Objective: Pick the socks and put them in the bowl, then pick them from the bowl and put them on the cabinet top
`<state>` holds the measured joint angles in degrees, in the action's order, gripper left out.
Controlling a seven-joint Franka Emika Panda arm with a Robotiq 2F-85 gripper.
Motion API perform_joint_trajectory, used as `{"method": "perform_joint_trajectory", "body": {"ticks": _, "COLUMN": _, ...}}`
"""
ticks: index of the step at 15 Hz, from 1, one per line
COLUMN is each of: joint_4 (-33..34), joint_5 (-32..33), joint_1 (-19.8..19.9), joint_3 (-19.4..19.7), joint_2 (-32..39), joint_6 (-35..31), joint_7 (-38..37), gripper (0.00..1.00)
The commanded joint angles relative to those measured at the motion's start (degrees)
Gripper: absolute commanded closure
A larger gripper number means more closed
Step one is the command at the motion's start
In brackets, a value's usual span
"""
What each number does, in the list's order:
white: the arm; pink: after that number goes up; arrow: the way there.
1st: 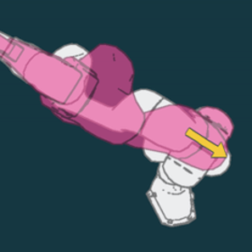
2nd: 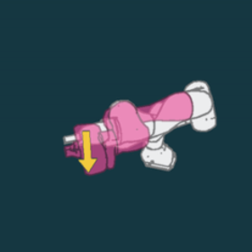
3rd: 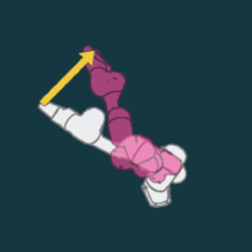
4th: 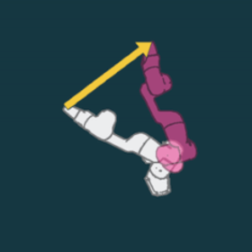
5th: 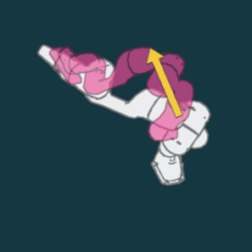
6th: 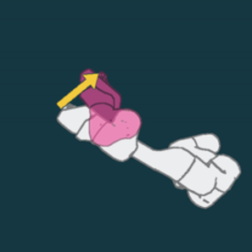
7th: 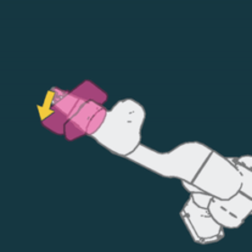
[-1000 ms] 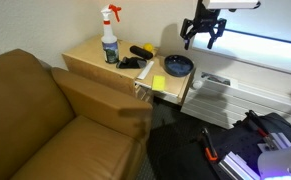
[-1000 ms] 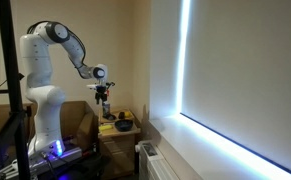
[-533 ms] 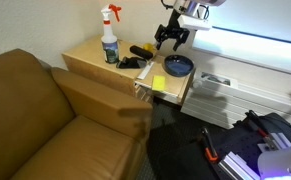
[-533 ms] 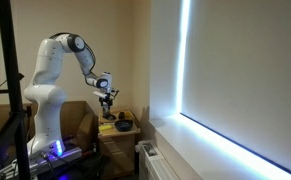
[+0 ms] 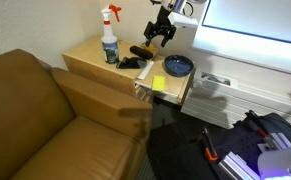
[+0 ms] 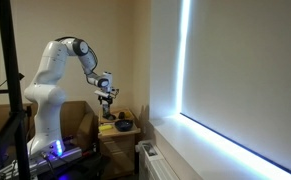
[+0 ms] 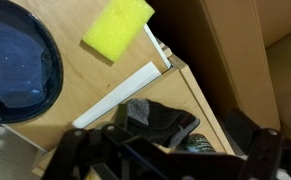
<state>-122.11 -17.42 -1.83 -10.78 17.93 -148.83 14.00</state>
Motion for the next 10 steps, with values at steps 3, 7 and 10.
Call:
{"method": "perform_joint_trajectory", "body": {"ticks": 3, "joint_4": 3.4, "joint_5": 1.3, "joint_1": 0.3, "joint_3": -0.9, "joint_2": 4.3, "joint_6": -0.1, "joint_7": 3.7, "gripper": 0.00}}
{"method": "perform_joint_trajectory", "body": {"ticks": 7, "joint_4": 11.0, "joint_5": 15.6, "joint_1": -3.8, "joint_3": 2.5, "joint_2": 12.6, "joint_6": -0.3, "joint_7": 1.6, "gripper": 0.00}}
{"method": "perform_joint_trajectory", "body": {"ticks": 10, "joint_4": 18.5, "joint_5": 24.7, "joint_1": -6.9, "joint_3": 5.4, "joint_2": 19.1, "joint_6": 0.5, "joint_7": -0.9, "gripper": 0.00}}
